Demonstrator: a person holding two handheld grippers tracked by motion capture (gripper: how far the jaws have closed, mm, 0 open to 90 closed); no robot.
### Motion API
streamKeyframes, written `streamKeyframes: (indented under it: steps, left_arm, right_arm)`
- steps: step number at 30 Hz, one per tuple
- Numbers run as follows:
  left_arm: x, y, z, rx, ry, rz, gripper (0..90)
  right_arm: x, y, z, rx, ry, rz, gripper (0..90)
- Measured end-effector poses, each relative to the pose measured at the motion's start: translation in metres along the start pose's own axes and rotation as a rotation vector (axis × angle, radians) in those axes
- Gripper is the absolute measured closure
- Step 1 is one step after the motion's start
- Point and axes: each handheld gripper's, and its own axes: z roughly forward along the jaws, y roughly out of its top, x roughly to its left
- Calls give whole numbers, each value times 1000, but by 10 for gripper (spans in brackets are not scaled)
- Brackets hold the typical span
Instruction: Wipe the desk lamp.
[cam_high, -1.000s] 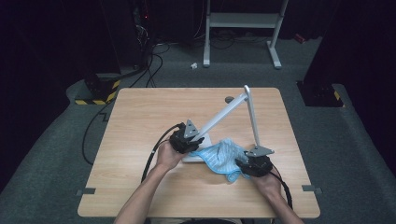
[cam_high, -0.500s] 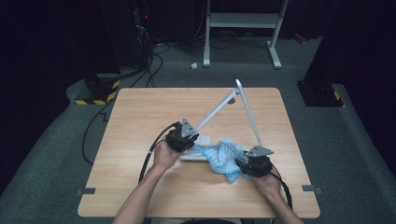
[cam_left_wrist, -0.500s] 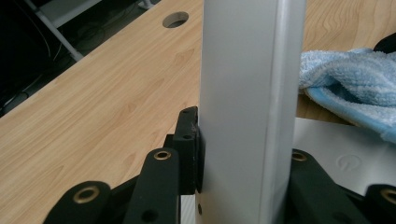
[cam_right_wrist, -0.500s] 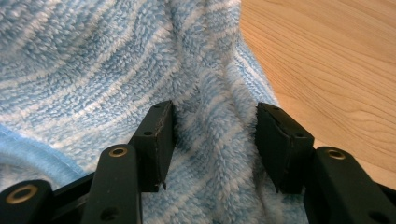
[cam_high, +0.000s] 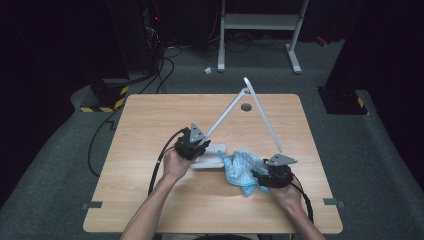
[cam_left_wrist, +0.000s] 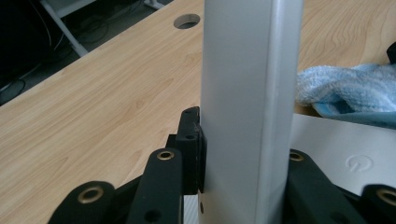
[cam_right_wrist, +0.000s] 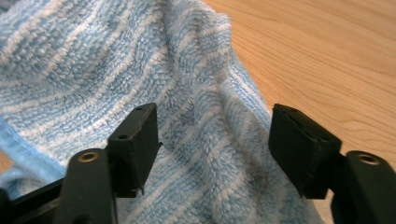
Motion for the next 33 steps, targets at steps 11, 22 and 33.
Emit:
streamKeyframes:
  steps: [11,22,33]
  left_arm:
    - [16,8,-7,-3,16,-94,722]
    - [15,32,-12,-17,41,-95,723]
    - [-1,37,-3,-7,25,-60,722]
  right_arm:
    - [2,1,13,74,44,-4,238]
    - [21,22,31,90,57,-44,606]
    - [33,40,43,16,72,-25,420]
